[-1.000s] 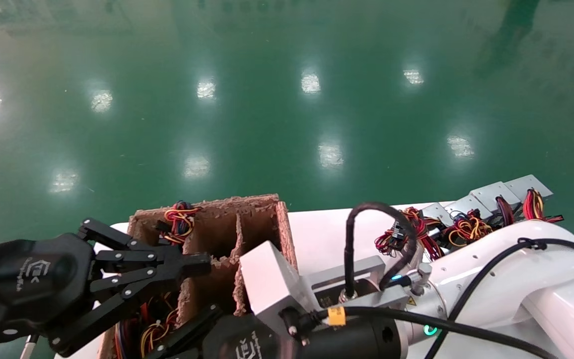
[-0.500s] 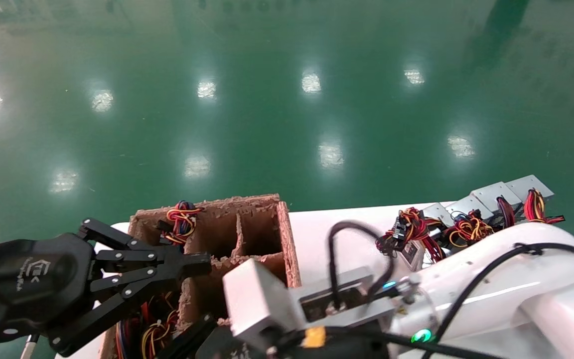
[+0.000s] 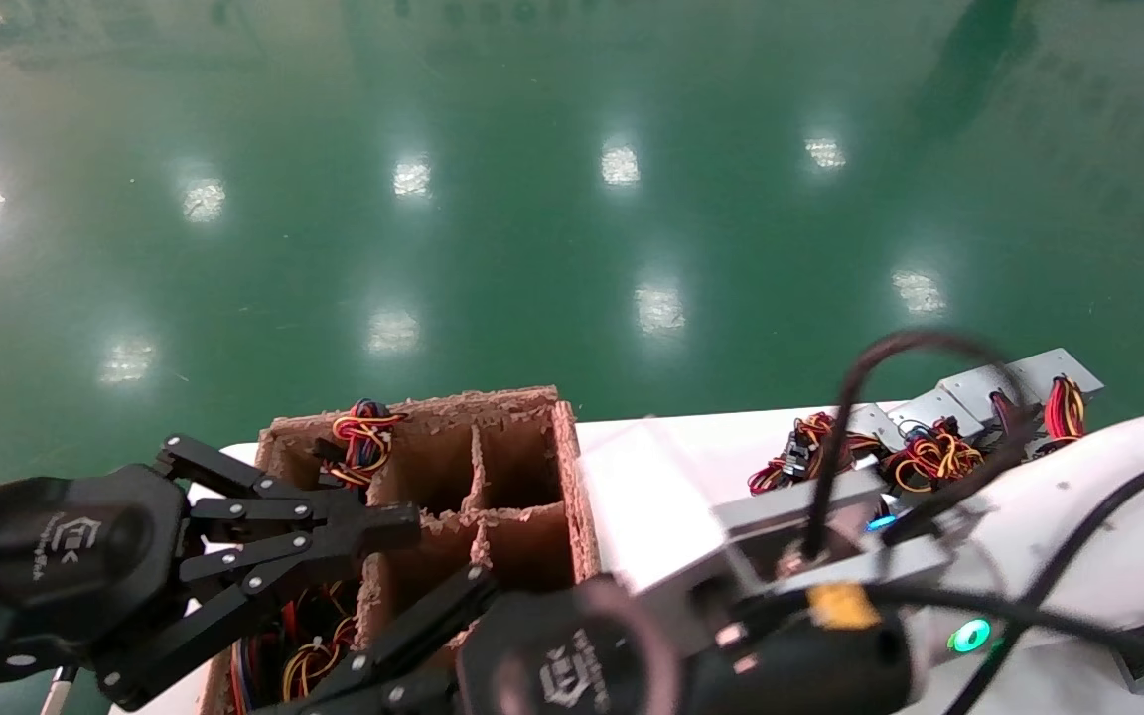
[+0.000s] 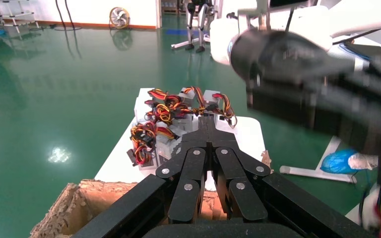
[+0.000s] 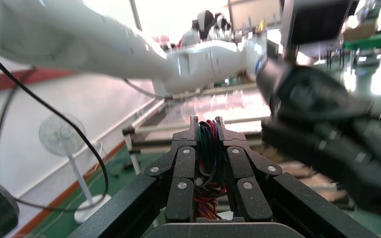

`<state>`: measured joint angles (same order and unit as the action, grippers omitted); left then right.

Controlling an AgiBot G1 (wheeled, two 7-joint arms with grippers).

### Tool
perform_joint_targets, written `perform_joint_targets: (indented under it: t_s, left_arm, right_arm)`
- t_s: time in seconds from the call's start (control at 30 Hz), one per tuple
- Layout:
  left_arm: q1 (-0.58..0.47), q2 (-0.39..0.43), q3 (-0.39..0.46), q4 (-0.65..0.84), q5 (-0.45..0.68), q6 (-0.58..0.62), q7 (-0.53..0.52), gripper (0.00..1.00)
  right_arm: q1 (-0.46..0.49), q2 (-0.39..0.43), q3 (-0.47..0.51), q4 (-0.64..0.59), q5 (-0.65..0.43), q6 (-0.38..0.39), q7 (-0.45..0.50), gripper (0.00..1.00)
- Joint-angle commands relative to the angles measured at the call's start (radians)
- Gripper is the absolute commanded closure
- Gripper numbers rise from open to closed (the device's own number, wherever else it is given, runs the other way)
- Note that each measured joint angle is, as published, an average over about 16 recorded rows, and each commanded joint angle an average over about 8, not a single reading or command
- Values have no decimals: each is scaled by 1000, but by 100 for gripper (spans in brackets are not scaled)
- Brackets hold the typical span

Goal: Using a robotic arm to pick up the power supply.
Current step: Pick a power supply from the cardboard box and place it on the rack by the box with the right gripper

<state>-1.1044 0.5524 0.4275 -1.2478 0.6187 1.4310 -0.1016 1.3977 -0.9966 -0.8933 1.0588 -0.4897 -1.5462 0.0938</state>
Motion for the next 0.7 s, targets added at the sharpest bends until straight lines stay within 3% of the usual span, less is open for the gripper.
perform_joint_targets:
  t_s: [0.03,0.47,0.7]
  left_arm:
    - [0,0,0,0,0,0,0,100]
    - [0,0,0,0,0,0,0,100]
    - [0,0,0,0,0,0,0,100]
  right_arm:
    - [5,11,12,2,23,-8,6,100]
    - [30,99,108,21,247,-14,70,100]
    - [21,173,149,13,317,5,84,100]
